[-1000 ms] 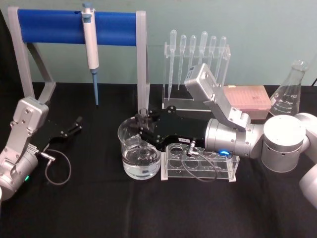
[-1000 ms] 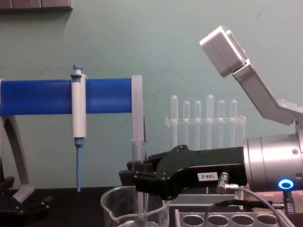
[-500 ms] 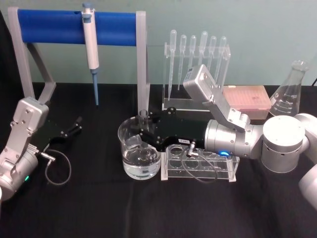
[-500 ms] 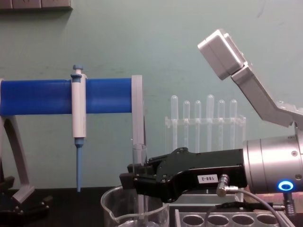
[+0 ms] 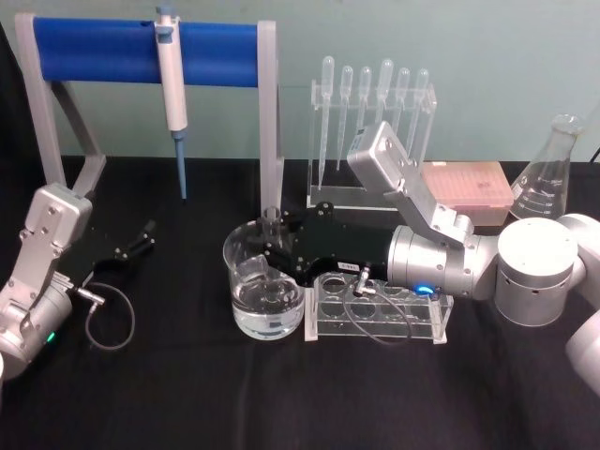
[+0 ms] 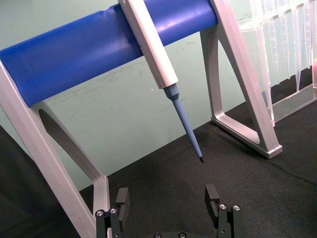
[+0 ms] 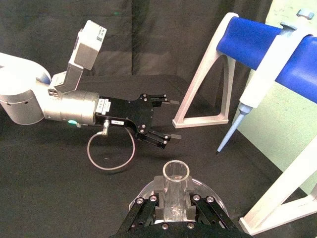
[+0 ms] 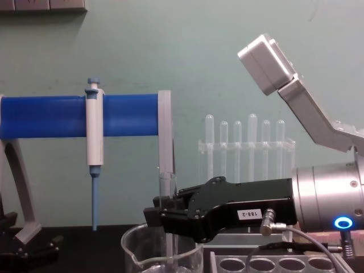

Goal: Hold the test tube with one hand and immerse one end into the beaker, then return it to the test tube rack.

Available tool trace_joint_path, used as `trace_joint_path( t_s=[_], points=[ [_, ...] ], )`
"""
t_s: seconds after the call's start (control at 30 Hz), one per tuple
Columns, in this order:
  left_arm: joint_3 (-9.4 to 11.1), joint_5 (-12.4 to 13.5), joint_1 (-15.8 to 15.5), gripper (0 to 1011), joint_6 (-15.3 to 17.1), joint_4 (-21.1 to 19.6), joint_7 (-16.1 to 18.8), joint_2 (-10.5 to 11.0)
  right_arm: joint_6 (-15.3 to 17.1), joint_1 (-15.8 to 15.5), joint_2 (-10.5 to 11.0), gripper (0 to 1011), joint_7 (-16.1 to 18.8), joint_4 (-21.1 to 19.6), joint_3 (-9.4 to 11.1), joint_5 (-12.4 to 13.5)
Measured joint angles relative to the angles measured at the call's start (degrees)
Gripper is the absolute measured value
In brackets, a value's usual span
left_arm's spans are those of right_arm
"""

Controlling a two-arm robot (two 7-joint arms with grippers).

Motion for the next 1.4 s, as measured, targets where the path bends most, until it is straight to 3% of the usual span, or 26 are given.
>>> trace_joint_path(
  t_s=[1.4],
  points=[
    [0.0, 0.0, 0.0, 1000, 0.0, 0.0, 0.0, 0.0, -0.03, 0.01, 0.03, 224, 0.0, 0.0, -0.02, 0.07]
  ],
)
